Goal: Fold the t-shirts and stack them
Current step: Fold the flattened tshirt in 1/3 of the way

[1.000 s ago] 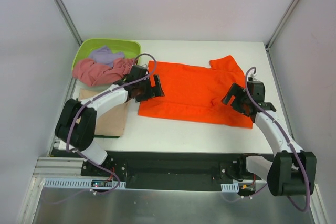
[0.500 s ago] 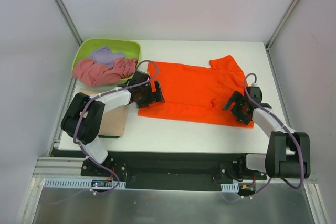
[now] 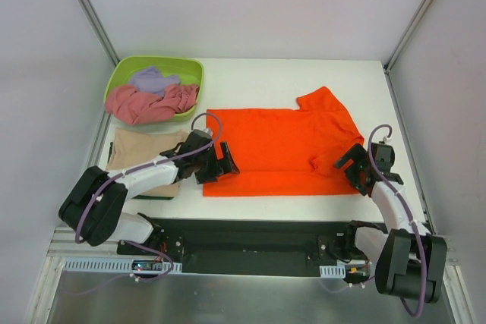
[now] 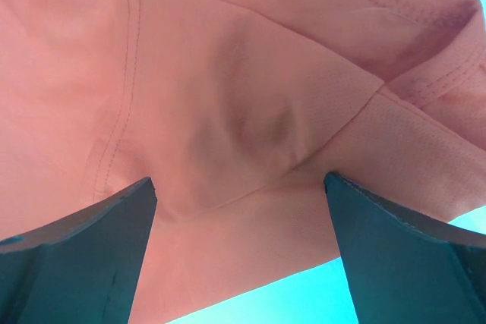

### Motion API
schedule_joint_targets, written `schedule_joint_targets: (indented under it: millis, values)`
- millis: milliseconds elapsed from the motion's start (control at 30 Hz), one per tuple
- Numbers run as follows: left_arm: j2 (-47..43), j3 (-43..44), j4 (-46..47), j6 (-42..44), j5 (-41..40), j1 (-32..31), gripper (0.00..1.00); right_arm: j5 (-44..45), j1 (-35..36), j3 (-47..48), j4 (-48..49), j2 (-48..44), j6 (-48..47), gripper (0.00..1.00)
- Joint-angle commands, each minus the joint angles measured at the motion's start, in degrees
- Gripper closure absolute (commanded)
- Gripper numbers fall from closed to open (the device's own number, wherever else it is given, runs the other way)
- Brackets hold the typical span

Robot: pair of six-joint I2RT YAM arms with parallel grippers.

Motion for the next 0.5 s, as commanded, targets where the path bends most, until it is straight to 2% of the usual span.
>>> schedule_joint_targets:
  millis: [0, 467]
  values:
    - [-4.12, -6.16, -9.86, -5.37, -4.98, -2.8, 0.01, 2.87, -1.41, -2.79, -7.37, -4.78, 0.65, 0.04]
    - [-7.56, -8.1, -11.09, -6.61, -7.27, -3.77, 0.01, 1.02, -1.59, -7.98, -17.91, -17.53, 2.76, 0.04]
